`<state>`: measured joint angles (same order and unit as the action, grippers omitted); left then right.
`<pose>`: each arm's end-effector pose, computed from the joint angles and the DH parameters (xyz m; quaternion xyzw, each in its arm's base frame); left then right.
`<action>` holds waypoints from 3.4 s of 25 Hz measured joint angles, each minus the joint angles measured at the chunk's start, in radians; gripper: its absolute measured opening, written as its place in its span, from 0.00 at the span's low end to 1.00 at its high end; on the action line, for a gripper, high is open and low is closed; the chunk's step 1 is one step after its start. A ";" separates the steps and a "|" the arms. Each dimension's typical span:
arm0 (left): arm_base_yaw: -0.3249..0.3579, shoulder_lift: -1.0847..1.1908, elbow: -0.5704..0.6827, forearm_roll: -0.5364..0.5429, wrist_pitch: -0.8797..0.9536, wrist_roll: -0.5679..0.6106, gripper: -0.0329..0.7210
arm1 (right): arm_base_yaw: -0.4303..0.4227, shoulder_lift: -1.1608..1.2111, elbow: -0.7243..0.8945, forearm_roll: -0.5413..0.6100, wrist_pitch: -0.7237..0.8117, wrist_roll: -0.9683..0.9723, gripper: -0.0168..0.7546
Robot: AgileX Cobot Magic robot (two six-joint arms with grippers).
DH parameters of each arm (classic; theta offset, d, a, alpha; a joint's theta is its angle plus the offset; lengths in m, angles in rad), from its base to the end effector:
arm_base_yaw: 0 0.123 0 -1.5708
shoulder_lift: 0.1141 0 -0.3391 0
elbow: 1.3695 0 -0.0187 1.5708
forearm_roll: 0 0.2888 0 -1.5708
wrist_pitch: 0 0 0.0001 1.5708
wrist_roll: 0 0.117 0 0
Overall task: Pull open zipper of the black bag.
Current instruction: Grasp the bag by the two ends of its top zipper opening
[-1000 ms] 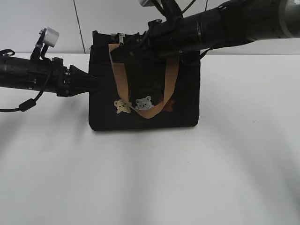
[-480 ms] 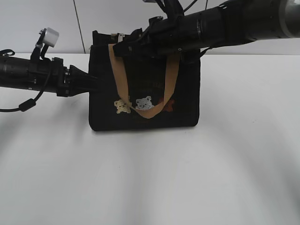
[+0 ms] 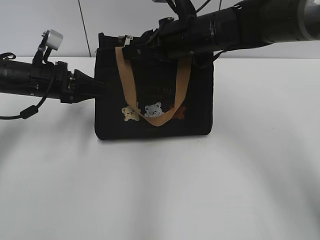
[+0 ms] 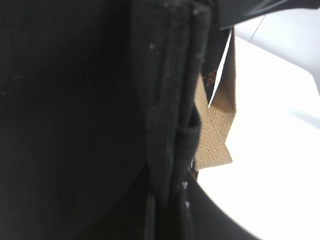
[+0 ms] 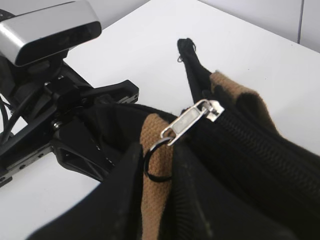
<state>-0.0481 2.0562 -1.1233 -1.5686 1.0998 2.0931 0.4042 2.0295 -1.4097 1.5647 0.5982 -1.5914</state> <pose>0.4263 -0.1249 0.1594 0.4030 0.7128 -0.4037 0.4081 0.4569 0.2672 0.2280 -0.3204 0.7802 0.3399 0.4161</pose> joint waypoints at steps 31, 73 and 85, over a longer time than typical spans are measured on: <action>0.002 0.001 0.000 0.003 -0.003 -0.002 0.08 | -0.001 -0.010 0.000 -0.081 -0.045 0.102 0.05; -0.007 0.002 0.000 0.011 0.013 -0.003 0.08 | -0.200 -0.205 0.000 -0.710 0.026 0.654 0.00; -0.007 0.002 0.000 0.012 0.007 -0.003 0.08 | -0.286 -0.249 0.000 -0.835 0.098 0.722 0.00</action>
<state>-0.0551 2.0580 -1.1233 -1.5562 1.1072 2.0900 0.1183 1.7804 -1.4097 0.7297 0.6964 -0.8693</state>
